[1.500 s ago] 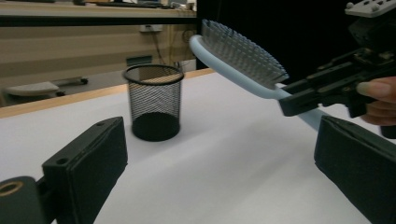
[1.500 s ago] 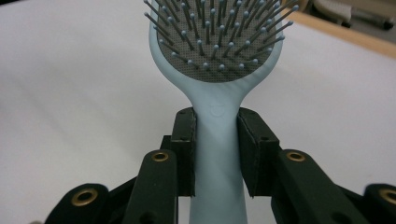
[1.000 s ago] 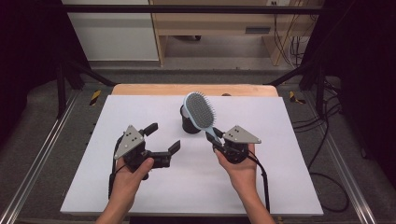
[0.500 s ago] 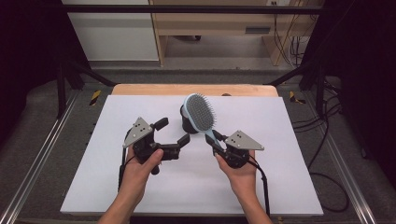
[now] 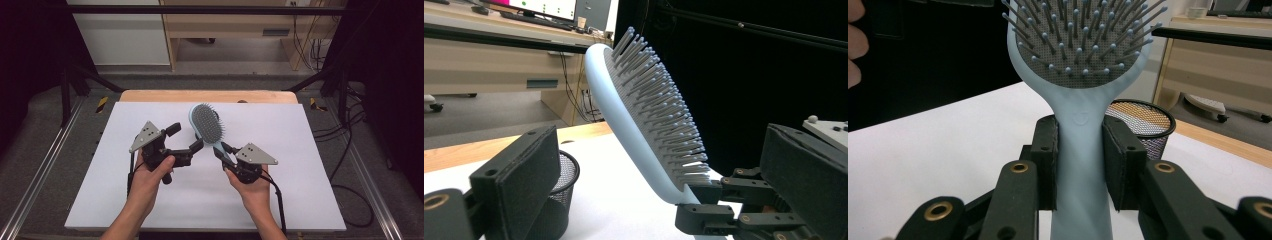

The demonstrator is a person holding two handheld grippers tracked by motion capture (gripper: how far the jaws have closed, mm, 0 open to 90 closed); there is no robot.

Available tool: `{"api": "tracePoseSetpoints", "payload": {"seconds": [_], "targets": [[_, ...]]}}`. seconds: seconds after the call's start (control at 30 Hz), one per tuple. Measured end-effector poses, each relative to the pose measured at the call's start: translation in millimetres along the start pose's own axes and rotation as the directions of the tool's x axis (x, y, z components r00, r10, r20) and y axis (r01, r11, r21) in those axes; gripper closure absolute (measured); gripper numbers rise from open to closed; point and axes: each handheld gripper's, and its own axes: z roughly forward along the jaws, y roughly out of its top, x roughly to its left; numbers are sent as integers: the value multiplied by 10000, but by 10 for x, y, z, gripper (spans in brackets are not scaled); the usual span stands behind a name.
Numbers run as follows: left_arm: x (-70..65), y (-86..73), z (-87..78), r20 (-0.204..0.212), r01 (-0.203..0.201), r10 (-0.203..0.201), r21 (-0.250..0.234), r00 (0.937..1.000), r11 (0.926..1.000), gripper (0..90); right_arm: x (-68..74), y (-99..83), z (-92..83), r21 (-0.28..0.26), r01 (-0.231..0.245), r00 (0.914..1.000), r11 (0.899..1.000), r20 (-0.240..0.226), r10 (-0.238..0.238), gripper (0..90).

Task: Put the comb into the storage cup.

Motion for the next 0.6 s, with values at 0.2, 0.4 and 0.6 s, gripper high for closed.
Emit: {"api": "tracePoseSetpoints", "payload": {"seconds": [0.2, 0.4, 0.6], "targets": [[3, -23, 29, 16, 83, -83, 107, 10000, 9999, 28, 33, 5, 0, -38, 86, 9999, 10000, -52, -86, 696], [4, -40, 71, 89, 298, -299, 82, 9995, 9995, 28, 57, 18, -5, -129, 165, 9998, 9998, -87, -166, 696], [33, -60, 127, 221, 556, -560, 167, 9982, 9983, 30, 84, 12, 4, -133, 213, 9996, 9997, -205, -216, 697]]}}
